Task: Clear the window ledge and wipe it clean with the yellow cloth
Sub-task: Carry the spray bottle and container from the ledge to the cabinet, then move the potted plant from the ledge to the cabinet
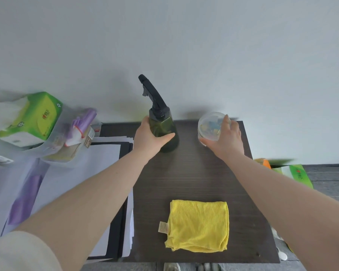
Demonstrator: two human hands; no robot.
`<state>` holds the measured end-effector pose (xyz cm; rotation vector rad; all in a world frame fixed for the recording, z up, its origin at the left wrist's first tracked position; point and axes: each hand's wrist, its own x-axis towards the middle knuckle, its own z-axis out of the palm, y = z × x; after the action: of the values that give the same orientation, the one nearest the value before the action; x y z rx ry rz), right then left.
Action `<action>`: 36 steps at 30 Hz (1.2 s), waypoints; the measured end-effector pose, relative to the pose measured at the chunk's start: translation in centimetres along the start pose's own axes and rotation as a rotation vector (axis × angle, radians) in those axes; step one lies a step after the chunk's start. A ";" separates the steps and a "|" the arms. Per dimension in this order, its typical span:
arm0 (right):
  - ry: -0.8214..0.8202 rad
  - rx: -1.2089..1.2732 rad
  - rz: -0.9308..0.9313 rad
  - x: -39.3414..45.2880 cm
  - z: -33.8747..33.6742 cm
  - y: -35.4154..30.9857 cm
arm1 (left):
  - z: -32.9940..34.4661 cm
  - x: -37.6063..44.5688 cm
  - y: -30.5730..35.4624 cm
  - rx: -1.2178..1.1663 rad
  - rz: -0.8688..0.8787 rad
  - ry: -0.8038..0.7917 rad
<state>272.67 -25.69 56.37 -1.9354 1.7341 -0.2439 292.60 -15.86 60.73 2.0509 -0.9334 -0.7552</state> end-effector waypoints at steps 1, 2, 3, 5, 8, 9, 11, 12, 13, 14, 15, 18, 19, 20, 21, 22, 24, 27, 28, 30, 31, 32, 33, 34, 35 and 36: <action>-0.007 -0.003 0.003 0.2 0.1 -0.1 | 0.0 0.2 -0.1 0.006 0.008 -0.006; -0.016 -0.007 0.007 0.3 0.2 -0.2 | 0.0 0.4 -0.1 0.011 0.016 -0.012; -0.023 -0.011 0.011 0.4 0.3 -0.3 | 0.0 0.5 -0.3 0.012 0.019 -0.020; -0.029 -0.022 0.019 0.5 0.3 -0.5 | 0.0 0.7 -0.5 0.004 0.016 -0.044; -0.046 -0.037 0.029 0.6 0.1 -0.5 | -0.1 0.8 -0.6 0.009 0.006 -0.064; -0.055 -0.044 0.032 0.6 0.0 -0.5 | -0.1 0.8 -0.6 0.016 0.010 -0.066; -0.072 -0.057 0.041 0.5 -0.3 -0.5 | -0.1 0.7 -0.3 0.047 0.015 -0.064; -0.076 -0.057 0.047 0.4 -0.5 -0.5 | -0.1 0.7 -0.2 0.069 0.012 -0.060; -0.075 -0.056 0.054 0.3 -0.6 -0.4 | -0.1 0.7 -0.2 0.097 0.005 -0.062; -0.074 -0.054 0.061 0.1 -0.9 -0.3 | -0.2 0.6 -0.1 0.135 -0.004 -0.067; -0.073 -0.051 0.068 -0.2 -1.1 -0.2 | -0.2 0.5 -0.3 0.175 -0.029 -0.077; -0.085 -0.060 0.112 -1.5 -2.0 0.1 | -0.8 -0.3 -0.5 0.347 -0.137 -0.132; -0.091 -0.088 0.132 -2.1 -2.3 0.2 | -1.1 -0.7 -0.6 0.429 -0.160 -0.172; -0.095 -0.126 0.145 -2.8 -2.6 0.4 | -1.3 -1.3 -0.5 0.517 -0.177 -0.227; -0.102 -0.164 0.150 -3.5 -2.9 0.6 | -1.5 -2.0 -0.5 0.592 -0.184 -0.288; -0.122 -0.195 0.150 -4.2 -3.1 0.9 | -1.5 -2.5 -0.6 0.651 -0.183 -0.343; -0.170 -0.223 0.136 -5.8 -3.3 1.7 | -1.2 -3.5 -0.9 0.715 -0.170 -0.414; -0.162 -0.220 0.121 -7.8 -3.7 3.0 | -0.6 -4.9 -1.0 0.719 -0.122 -0.420; -0.147 -0.221 0.121 -8.4 -3.9 3.4 | -0.5 -5.3 -0.9 0.720 -0.109 -0.412; -0.125 -0.225 0.140 -9.6 -4.7 4.2 | -0.3 -6.3 -0.7 0.730 -0.075 -0.399; -0.120 -0.220 0.150 -10.1 -5.0 4.6 | -0.2 -6.7 -0.7 0.728 -0.063 -0.402; -0.108 -0.206 0.162 -10.8 -5.6 5.1 | 0.0 -7.1 -0.5 0.723 -0.050 -0.411; -0.092 -0.189 0.174 -11.5 -6.1 5.6 | 0.3 -7.5 -0.2 0.717 -0.031 -0.429; -0.075 -0.174 0.189 -12.2 -6.6 6.2 | 0.6 -7.9 0.3 0.717 -0.004 -0.453; -0.060 -0.164 0.207 -12.9 -7.1 6.9 | 1.0 -8.3 1.0 0.721 0.021 -0.474; -0.047 -0.158 0.224 -13.7 -7.8 7.6 | 1.5 -8.8 1.9 0.725 0.045 -0.486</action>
<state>260.22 -14.83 62.06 -1.8165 1.9698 0.0204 285.86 -10.25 63.23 2.4830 -1.7179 -1.0182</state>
